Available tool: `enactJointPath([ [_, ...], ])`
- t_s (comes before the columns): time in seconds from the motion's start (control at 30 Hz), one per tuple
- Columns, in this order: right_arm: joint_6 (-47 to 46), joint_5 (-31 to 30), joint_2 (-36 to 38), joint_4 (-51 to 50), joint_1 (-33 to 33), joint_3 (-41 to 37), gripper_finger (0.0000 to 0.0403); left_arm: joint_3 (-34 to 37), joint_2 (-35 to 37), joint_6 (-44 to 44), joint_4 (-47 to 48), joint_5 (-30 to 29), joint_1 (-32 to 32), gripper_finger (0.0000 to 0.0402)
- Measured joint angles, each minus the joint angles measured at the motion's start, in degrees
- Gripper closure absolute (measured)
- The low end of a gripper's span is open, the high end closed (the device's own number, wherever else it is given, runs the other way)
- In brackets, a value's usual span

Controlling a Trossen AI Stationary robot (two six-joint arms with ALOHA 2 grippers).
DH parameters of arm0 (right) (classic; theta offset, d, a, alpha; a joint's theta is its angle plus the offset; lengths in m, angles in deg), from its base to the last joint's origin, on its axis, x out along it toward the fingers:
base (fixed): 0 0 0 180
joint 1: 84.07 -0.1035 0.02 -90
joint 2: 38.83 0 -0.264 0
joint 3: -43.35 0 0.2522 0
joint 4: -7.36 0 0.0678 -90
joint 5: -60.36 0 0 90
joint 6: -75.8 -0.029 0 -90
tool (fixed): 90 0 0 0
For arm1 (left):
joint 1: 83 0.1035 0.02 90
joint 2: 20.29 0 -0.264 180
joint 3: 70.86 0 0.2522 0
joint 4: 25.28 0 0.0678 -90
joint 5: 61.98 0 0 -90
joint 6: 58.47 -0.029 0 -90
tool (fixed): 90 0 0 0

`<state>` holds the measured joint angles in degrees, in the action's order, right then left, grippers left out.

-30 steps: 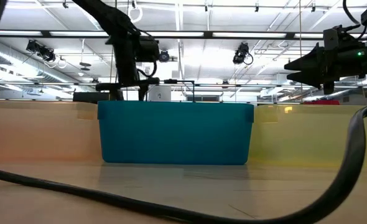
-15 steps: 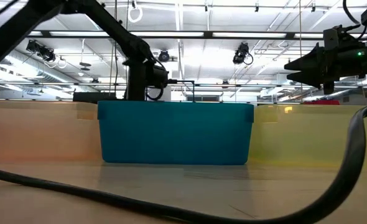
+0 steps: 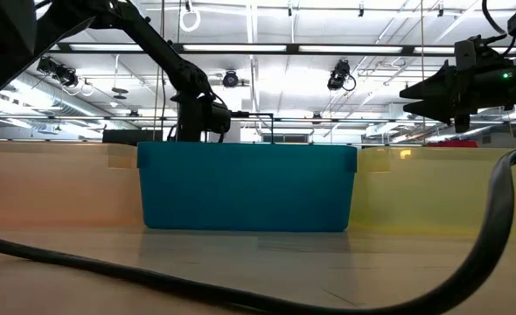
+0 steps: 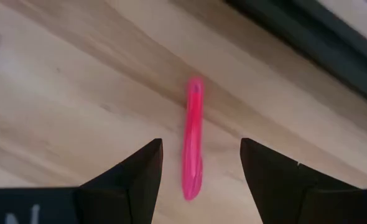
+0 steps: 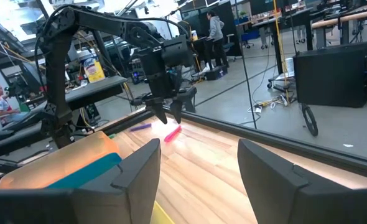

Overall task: Pick & Place Markers
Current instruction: Put the small pink pen into the orange bin

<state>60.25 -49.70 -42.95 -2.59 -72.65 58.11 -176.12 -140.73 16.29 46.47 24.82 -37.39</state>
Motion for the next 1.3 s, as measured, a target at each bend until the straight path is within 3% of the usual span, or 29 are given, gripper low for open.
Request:
enactJointPath([
  [0.37, 0.00, 0.01, 0.00, 0.00, 0.02, 0.00, 0.0188, -0.02, -3.69, -0.42, -1.13, 4.35, 0.15, 0.0179],
  [0.77, 0.02, 0.01, 0.00, 0.01, 0.02, 0.00, 0.0188, -0.02, -4.99, -5.61, -4.34, 3.18, -0.13, 0.0183],
  [0.9, 0.00, 0.00, 0.00, 0.00, 0.01, 0.00, 0.0188, -0.02, -5.03, -5.07, -4.87, 3.13, -0.17, 0.0217],
  [1.2, 0.00, 0.01, 0.00, 0.00, 0.00, 0.00, 0.0188, -0.11, -5.08, -6.89, -5.75, 3.24, -0.26, 0.0343],
  [1.3, 0.02, 0.00, 0.00, 0.00, 0.00, 0.00, 0.0188, -0.13, -5.06, -9.32, -5.75, 2.98, -0.57, 0.0364],
])
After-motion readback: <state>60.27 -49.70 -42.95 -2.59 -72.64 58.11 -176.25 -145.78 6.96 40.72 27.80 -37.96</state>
